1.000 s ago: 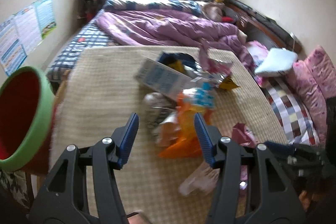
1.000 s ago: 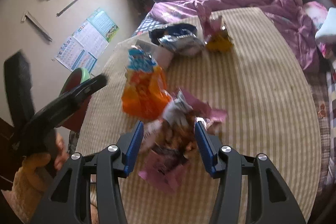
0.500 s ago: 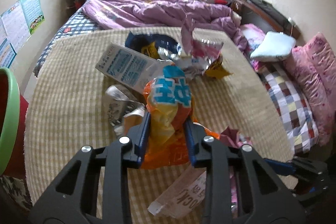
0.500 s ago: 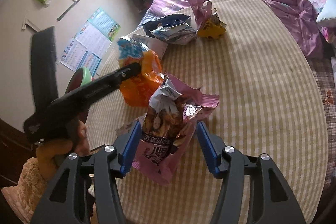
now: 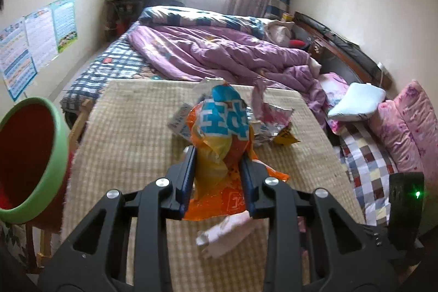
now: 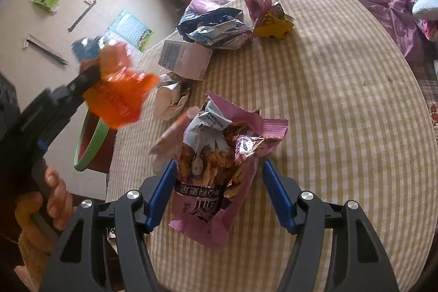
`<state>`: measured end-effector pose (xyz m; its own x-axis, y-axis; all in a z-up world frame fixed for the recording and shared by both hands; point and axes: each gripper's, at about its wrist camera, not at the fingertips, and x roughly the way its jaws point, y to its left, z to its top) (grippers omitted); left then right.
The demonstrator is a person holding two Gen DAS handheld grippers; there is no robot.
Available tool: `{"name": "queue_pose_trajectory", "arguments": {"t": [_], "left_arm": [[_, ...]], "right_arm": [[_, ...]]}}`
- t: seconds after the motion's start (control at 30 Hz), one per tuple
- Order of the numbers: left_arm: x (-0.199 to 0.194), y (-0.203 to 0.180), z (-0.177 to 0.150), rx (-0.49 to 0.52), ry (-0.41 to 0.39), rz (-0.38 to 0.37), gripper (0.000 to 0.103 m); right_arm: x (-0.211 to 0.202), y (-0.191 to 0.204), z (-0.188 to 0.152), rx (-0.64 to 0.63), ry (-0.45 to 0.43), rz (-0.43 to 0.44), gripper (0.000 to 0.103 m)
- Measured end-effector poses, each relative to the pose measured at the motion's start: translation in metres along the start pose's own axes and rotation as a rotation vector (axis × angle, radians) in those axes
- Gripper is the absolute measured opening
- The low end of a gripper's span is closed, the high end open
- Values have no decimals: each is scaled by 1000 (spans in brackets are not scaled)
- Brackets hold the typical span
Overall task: Collect trash
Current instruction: 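Grasp an orange-blue snack bag with the left gripper while the right grasps a pink chip bag, then carry the orange-blue bag with the left gripper over the red bucket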
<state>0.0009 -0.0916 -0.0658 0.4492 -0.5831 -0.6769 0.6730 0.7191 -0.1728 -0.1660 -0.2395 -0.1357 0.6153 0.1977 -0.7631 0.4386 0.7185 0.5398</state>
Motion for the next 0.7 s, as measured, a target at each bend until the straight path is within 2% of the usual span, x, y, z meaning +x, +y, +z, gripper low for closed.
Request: {"name": "queue_pose_trajectory", "arguments": {"t": [0.23,0.33,0.47,0.53,0.57,0.6,0.63,0.7], "left_arm": [[-6,28,-12,-49,2,86,30],[2,48,-20,-77,49,121,30],[10,69,-30,-127,98,128,32],[14,76,-35,-138,115,132,32],[16,78,-37,-140,124,133,34],[20,80,-39,-142,137,131,35],[22,80,-41,-144,147,129,35],[26,82,-43,-153,161,127,46]], "right_arm": [[6,1,5,33,16,23,64],[10,3,6,35,20,23,66],[14,4,10,41,20,21,66],[14,6,12,26,15,20,61],[15,7,13,20,14,21,52],[16,8,14,14,16,21,47],[16,9,14,10,16,22,47],[16,13,15,-8,8,24,45]]}}
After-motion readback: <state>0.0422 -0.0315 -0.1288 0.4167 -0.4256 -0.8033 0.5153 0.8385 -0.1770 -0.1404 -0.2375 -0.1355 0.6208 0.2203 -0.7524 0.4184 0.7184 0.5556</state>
